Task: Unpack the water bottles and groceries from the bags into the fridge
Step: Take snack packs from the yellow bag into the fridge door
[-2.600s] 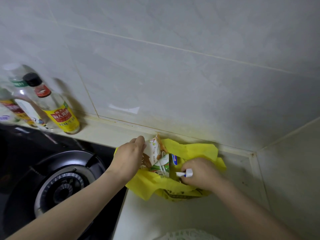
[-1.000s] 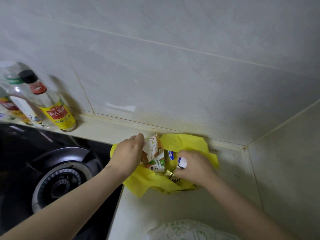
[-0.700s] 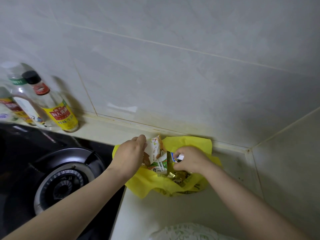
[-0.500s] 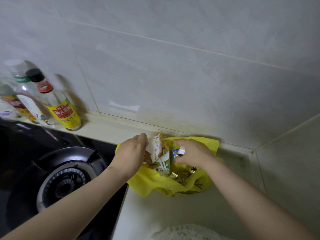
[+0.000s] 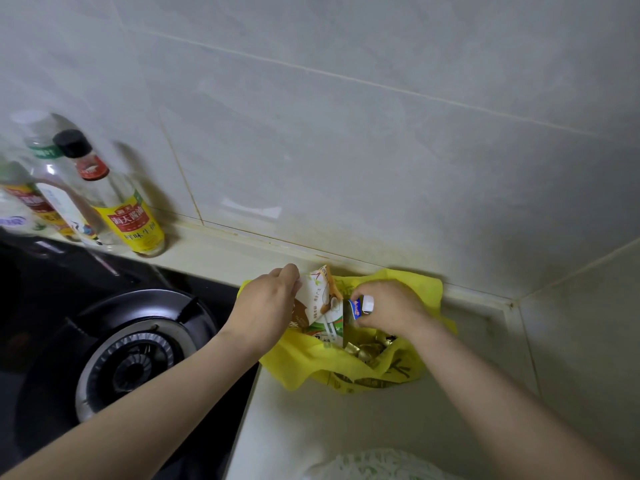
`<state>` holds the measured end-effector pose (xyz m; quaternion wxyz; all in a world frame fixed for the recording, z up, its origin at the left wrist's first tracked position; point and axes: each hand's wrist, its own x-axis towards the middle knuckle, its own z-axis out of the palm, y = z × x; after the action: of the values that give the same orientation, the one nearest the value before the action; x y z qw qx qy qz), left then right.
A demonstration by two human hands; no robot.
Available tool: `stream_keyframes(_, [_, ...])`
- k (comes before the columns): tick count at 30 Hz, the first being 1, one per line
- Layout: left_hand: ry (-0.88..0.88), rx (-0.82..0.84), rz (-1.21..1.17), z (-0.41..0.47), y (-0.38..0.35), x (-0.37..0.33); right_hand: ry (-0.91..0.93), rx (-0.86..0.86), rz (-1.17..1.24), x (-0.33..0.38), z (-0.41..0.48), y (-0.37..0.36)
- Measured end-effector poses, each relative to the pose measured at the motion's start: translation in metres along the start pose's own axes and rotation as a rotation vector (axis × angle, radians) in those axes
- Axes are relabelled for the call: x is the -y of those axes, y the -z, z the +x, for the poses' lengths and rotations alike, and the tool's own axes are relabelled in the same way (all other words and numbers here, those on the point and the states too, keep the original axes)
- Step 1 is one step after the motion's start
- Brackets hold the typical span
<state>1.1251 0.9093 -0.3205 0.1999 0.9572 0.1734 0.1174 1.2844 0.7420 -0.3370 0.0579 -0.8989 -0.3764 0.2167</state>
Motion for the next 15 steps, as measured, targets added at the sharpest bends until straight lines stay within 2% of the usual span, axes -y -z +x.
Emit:
stream_keyframes(10, [0.005,0.003,0.002,0.0005,0.0009,0.004,0.059,0.027,-0.202,-0.0006,0.0076,-0.0113])
stream_keyframes(15, [-0.003,-0.01,0.0,0.0,0.0006,0.0069,0.037,0.024,-0.167,0.001,0.0061,-0.0077])
